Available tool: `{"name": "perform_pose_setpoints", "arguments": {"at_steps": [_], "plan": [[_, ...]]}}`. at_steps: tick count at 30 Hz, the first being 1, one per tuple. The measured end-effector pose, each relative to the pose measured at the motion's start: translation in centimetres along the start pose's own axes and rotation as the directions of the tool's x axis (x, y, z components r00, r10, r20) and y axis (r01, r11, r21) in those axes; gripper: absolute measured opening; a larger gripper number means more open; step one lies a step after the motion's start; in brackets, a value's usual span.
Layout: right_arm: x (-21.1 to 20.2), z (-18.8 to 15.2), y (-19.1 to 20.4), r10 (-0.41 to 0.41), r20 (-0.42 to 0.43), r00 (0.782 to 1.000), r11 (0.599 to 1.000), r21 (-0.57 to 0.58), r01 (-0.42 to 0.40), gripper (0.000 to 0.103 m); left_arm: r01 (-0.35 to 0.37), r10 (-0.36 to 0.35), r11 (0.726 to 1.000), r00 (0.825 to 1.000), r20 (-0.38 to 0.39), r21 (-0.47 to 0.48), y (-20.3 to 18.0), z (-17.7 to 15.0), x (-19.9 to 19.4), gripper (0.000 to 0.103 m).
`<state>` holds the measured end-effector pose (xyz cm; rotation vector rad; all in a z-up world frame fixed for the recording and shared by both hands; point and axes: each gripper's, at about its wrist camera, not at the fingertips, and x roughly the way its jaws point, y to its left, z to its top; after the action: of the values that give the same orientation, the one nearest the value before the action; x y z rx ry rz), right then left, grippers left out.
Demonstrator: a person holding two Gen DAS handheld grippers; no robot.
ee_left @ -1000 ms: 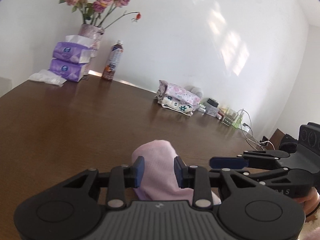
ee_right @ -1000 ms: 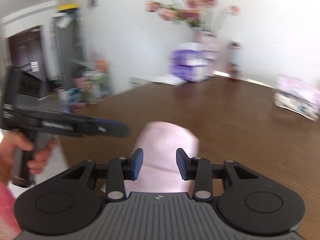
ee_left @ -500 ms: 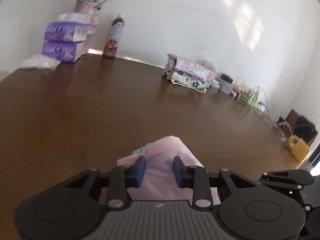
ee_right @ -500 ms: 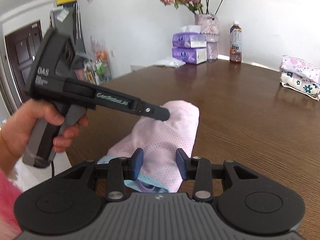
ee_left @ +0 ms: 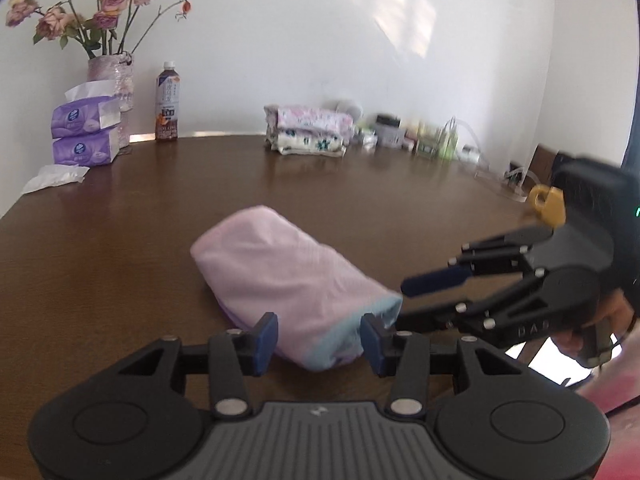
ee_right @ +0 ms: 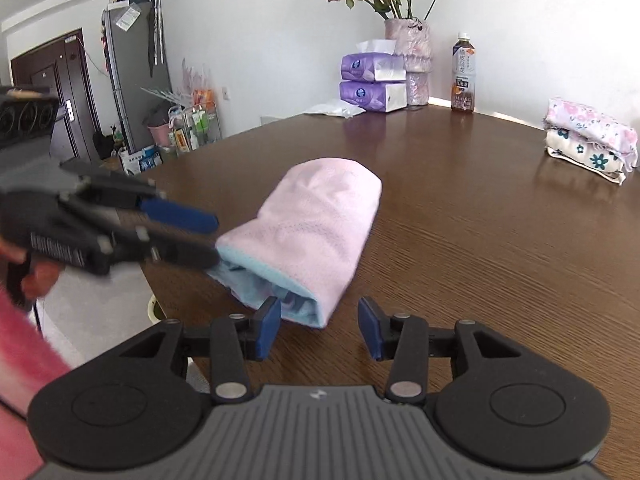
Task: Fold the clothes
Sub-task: 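Pinch the roll's blue end with both grippers and press it tight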
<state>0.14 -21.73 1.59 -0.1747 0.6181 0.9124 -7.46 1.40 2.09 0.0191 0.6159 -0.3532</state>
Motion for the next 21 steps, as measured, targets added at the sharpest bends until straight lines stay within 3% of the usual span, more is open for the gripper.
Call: {"name": "perform_pose_setpoints", "arguments": {"at_steps": [4,5,7,10,12,15,21], "plan": [[1.4,0.3,0.5,-0.036,-0.007,0.999,0.999,0.003,0.036,0.042,-0.066,0.066,0.998,0.998,-0.015,0.019,-0.8,-0.3,0.8,0.041],[1.5,0.3,0.6,-0.044,-0.006,0.999,0.999,0.012,0.044,0.039,-0.082,0.082,0.996,0.996,-0.018,0.024,-1.0,-0.4,1.0,0.037],[1.9,0.4,0.7,-0.060,-0.004,0.998,0.998,0.029,0.060,0.017,-0.106,0.106,0.994,0.994,-0.022,0.026,-1.2,-0.6,1.3,0.015],[2.1,0.3,0.7,-0.080,-0.008,0.997,0.996,0.046,0.081,0.014,-0.129,0.129,0.991,0.991,-0.019,0.029,-1.3,-1.0,1.2,0.011],[1.6,0.1,0.7,-0.062,-0.004,0.998,0.997,0.054,0.062,0.017,-0.133,0.133,0.991,0.991,-0.013,0.034,-1.5,-1.3,0.9,0.014],[0.3,-0.2,1.0,-0.051,0.024,0.998,0.998,0.027,0.050,0.042,-0.119,0.118,0.992,0.993,0.008,0.042,-1.8,-1.6,0.2,0.024],[0.2,-0.1,2.4,-0.041,0.021,0.999,0.997,-0.063,0.043,0.046,-0.131,0.130,0.989,0.991,0.011,0.070,-2.4,-1.5,0.6,0.029]]}}
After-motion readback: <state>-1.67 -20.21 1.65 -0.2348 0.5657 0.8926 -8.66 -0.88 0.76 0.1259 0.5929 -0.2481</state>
